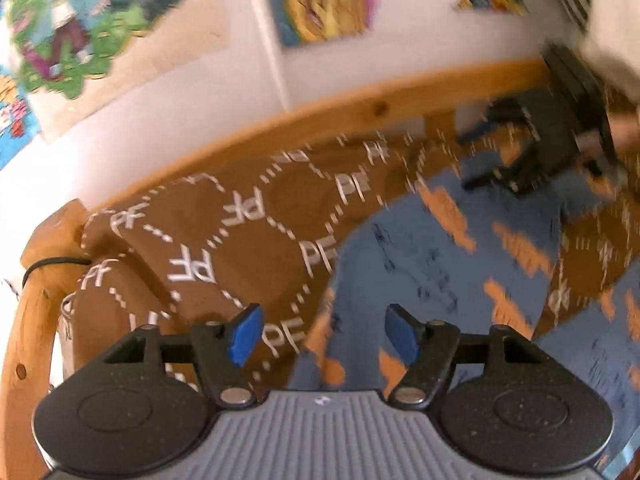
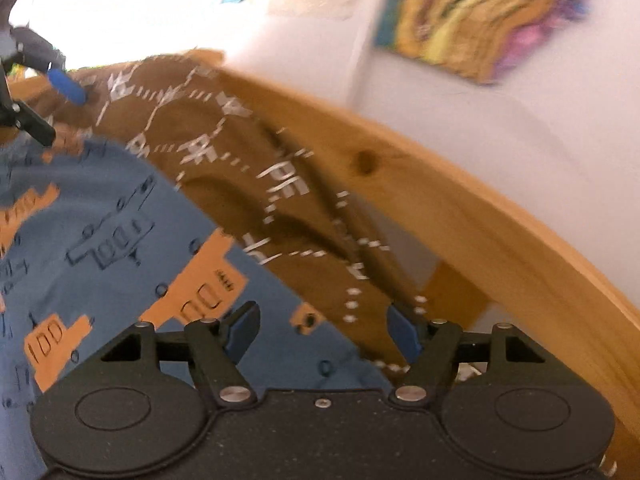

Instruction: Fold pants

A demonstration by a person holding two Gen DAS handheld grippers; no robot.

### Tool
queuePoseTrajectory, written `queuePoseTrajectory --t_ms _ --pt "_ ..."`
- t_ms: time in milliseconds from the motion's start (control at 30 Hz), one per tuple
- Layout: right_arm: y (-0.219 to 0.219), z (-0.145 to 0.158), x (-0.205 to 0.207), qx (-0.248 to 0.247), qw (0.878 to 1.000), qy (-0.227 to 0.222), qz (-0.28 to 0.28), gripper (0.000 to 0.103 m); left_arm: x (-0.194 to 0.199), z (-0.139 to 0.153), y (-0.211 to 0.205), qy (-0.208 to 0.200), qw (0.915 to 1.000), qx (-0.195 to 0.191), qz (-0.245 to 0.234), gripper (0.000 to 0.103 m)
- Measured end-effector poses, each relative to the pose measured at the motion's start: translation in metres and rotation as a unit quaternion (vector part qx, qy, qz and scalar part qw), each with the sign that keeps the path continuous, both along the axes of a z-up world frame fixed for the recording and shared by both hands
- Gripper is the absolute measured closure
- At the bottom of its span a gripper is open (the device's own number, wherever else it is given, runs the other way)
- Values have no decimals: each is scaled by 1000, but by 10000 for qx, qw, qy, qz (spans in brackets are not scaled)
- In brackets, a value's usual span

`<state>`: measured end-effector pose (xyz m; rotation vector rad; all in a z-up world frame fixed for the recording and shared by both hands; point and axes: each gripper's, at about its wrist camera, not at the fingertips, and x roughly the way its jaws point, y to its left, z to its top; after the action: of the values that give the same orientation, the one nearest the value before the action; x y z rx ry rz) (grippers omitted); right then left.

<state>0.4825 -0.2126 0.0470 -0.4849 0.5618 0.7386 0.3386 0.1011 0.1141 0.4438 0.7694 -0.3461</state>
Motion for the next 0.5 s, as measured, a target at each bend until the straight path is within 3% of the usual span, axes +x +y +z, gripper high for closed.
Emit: queuePoseTrajectory --t_ms 33,100,167,200,267,333,400,500 --pt "3 -3 1 -98 10000 11 0 36 1 -7 -6 0 9995 308 29 55" --pt "10 -9 3 -239 9997 24 -35 41 7 -21 -14 103 9958 892 198 76" --pt "14 -16 7 -239 9997 52 -75 47 10 -23 -14 180 9960 799 356 81" --pt "15 -18 7 -211 9997 84 -65 54 11 -21 -14 218 9966 680 402 89" --pt "17 -18 4 -175 9998 85 -5 69 11 -19 -17 203 9963 659 504 93" --pt "18 -16 -3 -258 9997 -17 52 95 9 -18 -20 56 9950 814 577 98" --pt "20 -15 -9 -413 9991 -80 82 103 6 -16 -22 -83 9939 861 686 99" --pt "19 -9 -19 -501 9981 -350 -97 103 4 -10 -23 -270 9920 835 907 99"
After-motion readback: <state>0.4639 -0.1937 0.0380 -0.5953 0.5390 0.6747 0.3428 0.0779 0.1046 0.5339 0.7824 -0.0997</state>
